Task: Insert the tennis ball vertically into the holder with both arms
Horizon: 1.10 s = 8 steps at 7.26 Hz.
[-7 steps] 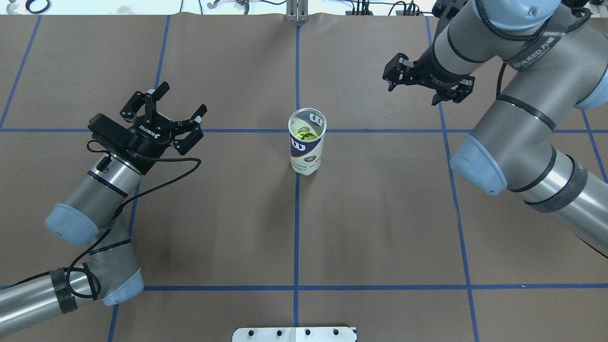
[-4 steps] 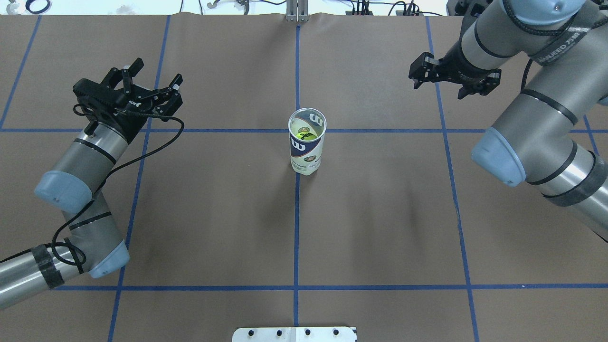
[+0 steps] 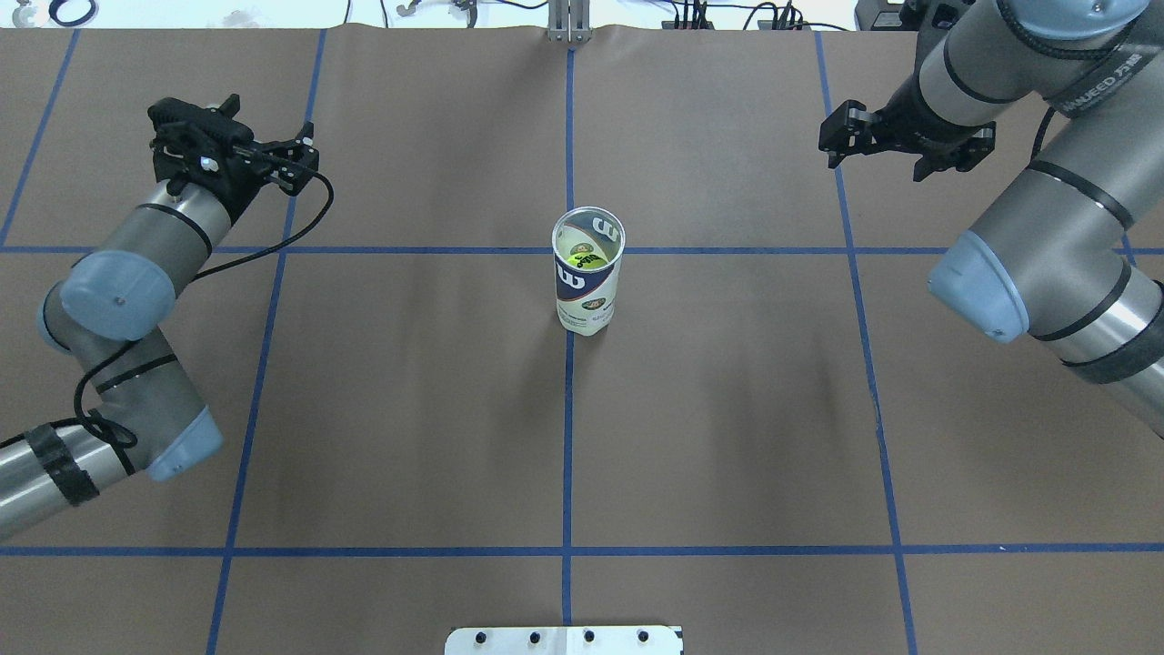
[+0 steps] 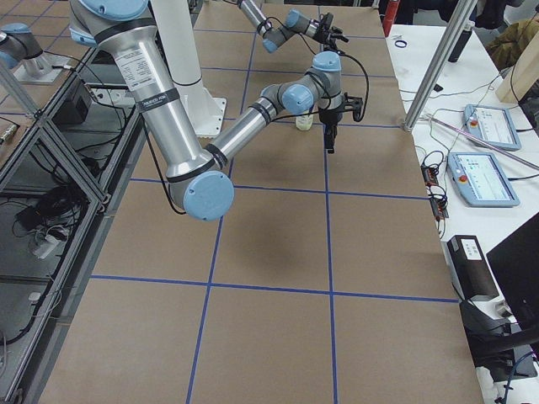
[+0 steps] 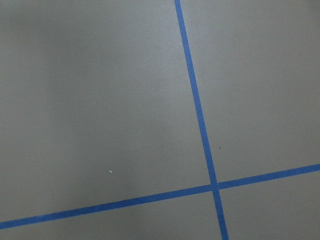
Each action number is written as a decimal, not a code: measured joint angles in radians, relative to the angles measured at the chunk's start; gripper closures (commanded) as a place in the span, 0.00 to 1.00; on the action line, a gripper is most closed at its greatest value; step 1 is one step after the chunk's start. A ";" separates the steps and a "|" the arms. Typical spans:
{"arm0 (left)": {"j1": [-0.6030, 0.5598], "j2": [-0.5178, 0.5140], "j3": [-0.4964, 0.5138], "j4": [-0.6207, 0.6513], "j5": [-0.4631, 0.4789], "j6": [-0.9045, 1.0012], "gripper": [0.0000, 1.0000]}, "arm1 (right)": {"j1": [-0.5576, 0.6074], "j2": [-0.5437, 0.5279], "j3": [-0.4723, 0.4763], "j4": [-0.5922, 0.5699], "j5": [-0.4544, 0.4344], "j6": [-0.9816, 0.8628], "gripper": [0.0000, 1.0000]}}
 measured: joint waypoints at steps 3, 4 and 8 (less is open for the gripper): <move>-0.159 0.000 -0.005 0.297 -0.340 -0.069 0.09 | 0.103 -0.052 -0.054 0.000 0.128 -0.183 0.01; -0.210 0.008 -0.006 0.372 -0.451 -0.073 0.09 | 0.150 -0.084 -0.068 0.000 0.176 -0.269 0.01; -0.508 0.051 -0.006 0.653 -1.025 -0.043 0.05 | 0.328 -0.232 -0.124 0.000 0.309 -0.562 0.01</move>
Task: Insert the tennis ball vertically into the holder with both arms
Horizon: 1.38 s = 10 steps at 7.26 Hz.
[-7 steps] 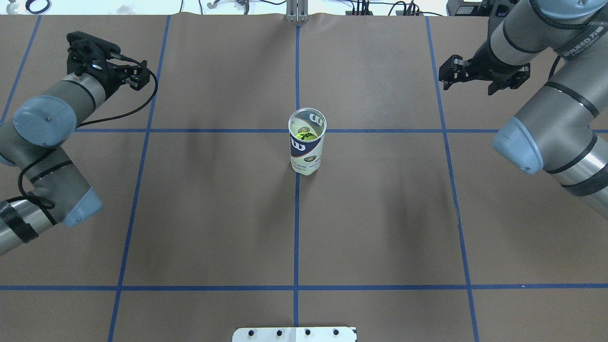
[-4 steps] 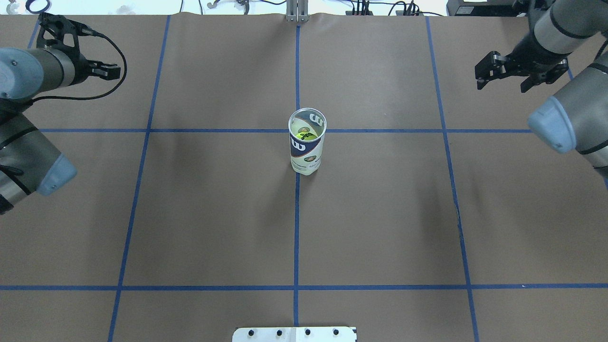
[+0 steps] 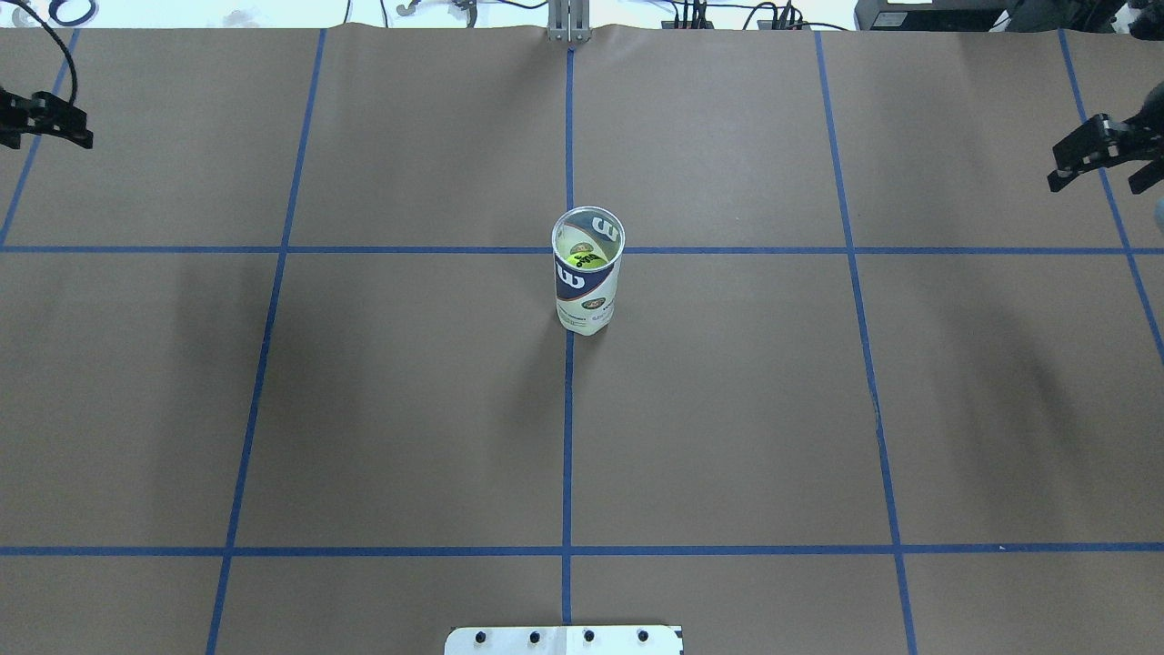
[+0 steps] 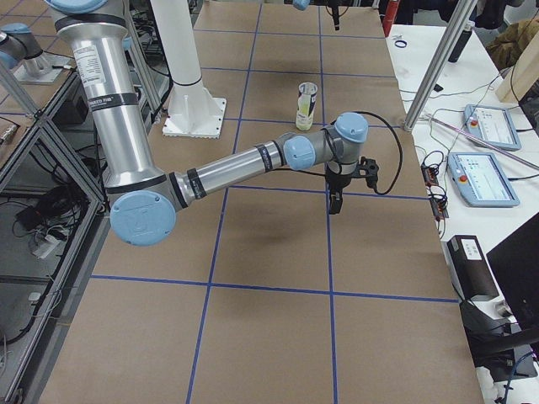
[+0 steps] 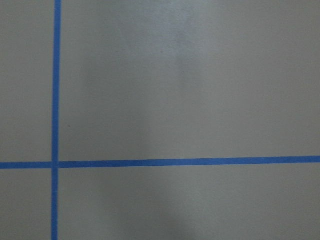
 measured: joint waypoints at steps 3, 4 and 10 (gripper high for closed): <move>-0.187 0.047 0.001 0.083 -0.209 0.040 0.14 | 0.097 -0.086 -0.044 0.000 0.024 -0.197 0.01; -0.215 0.063 -0.001 0.110 -0.227 0.125 0.14 | 0.116 -0.098 -0.059 0.000 0.033 -0.249 0.01; -0.285 0.081 -0.007 0.361 -0.084 0.568 0.01 | 0.137 -0.126 -0.069 0.001 0.035 -0.297 0.01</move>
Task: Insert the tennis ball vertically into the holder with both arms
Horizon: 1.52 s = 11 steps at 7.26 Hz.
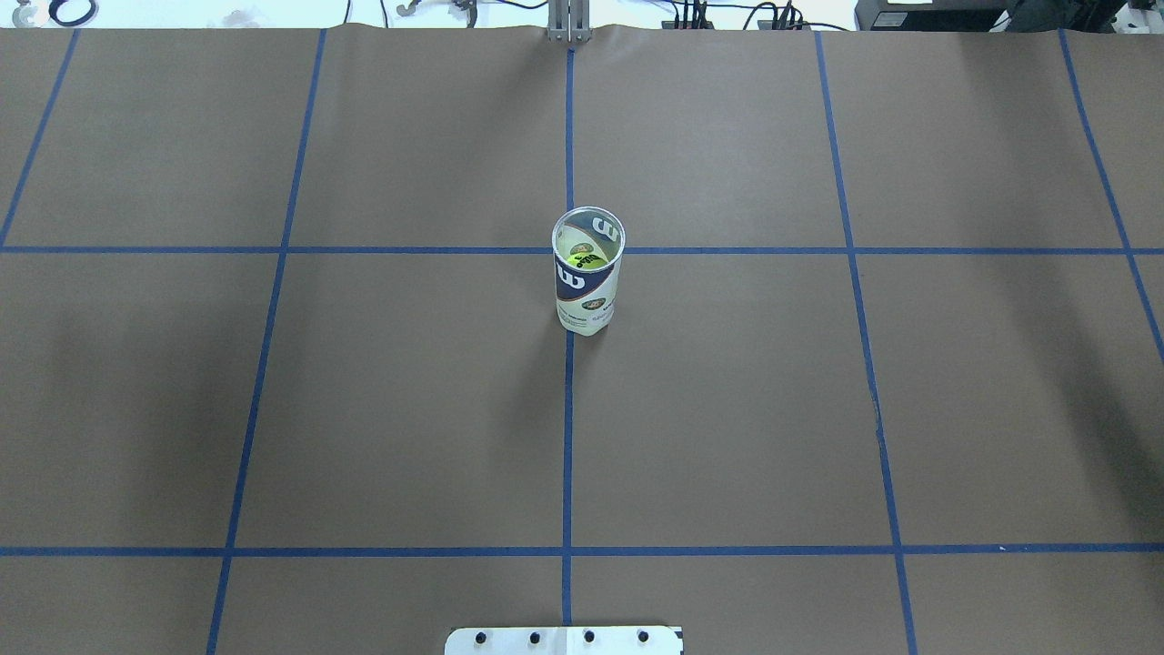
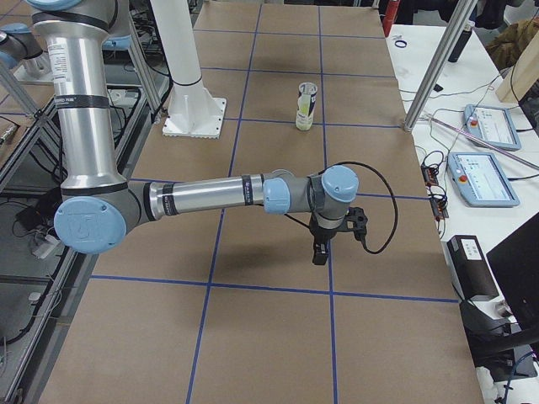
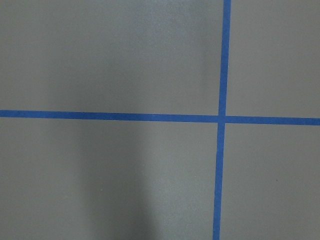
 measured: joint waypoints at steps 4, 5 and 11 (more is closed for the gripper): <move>-0.013 0.146 -0.192 0.185 -0.046 0.046 0.01 | 0.000 -0.003 -0.001 -0.003 -0.002 0.002 0.01; -0.014 0.194 -0.243 0.192 -0.064 0.023 0.01 | 0.000 -0.003 -0.003 -0.008 -0.001 0.006 0.01; -0.013 0.260 -0.303 0.180 -0.120 -0.024 0.01 | 0.000 -0.012 -0.014 -0.014 0.011 0.009 0.01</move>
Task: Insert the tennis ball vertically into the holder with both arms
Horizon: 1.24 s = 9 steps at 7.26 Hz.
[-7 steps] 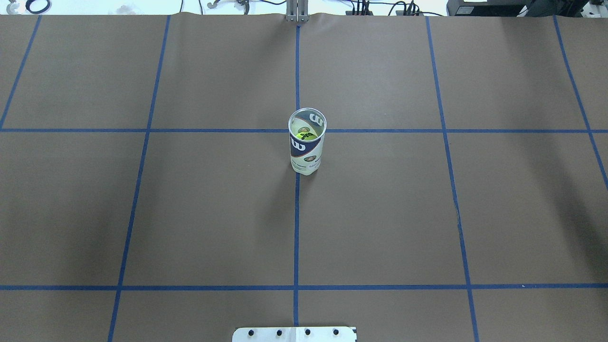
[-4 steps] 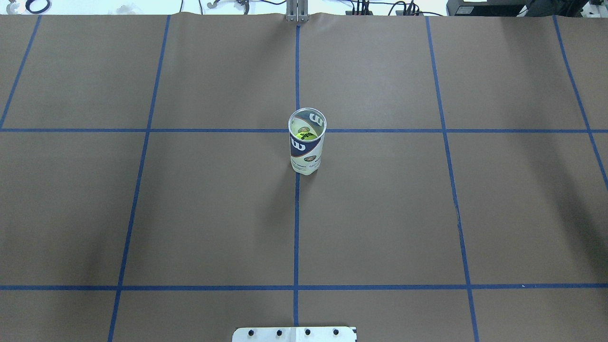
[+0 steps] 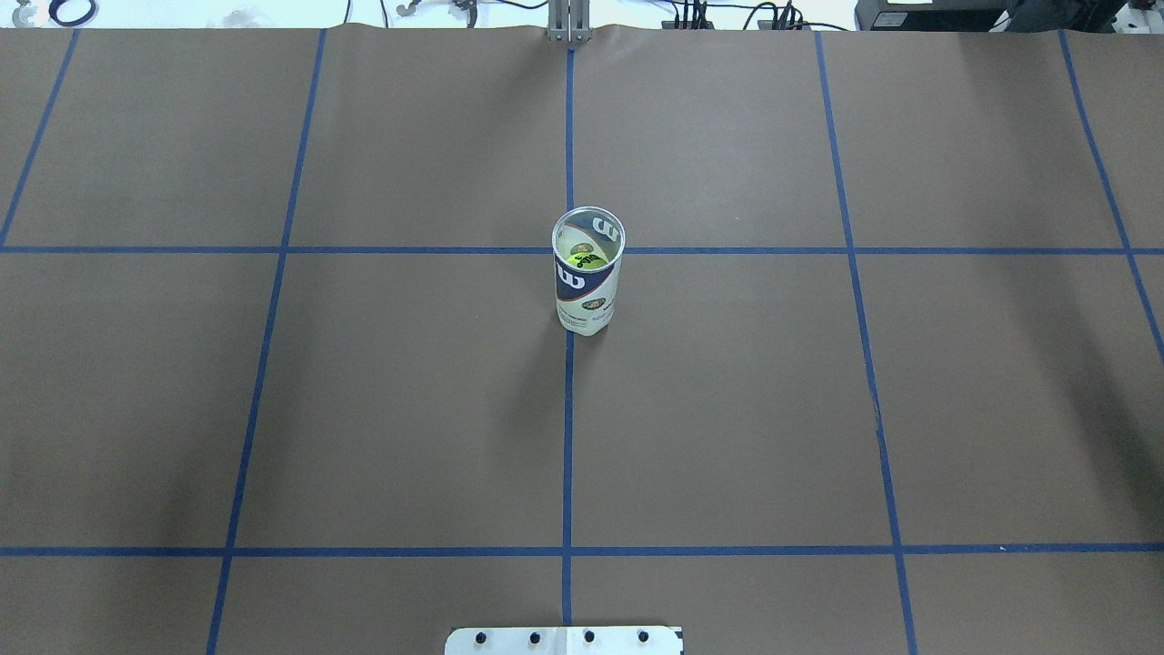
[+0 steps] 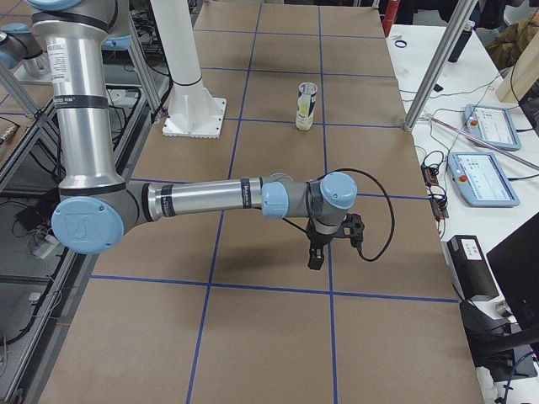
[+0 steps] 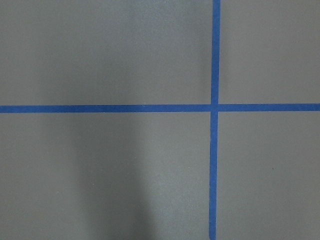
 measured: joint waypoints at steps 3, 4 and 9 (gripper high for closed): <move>0.004 0.005 0.007 -0.039 0.022 0.004 0.01 | 0.000 -0.010 0.013 0.001 0.009 -0.002 0.01; 0.005 0.006 0.027 -0.060 0.034 0.013 0.01 | 0.000 -0.010 0.013 0.004 0.011 -0.002 0.01; 0.005 -0.005 0.093 -0.094 0.046 0.060 0.01 | -0.001 -0.010 0.012 0.012 0.012 -0.002 0.01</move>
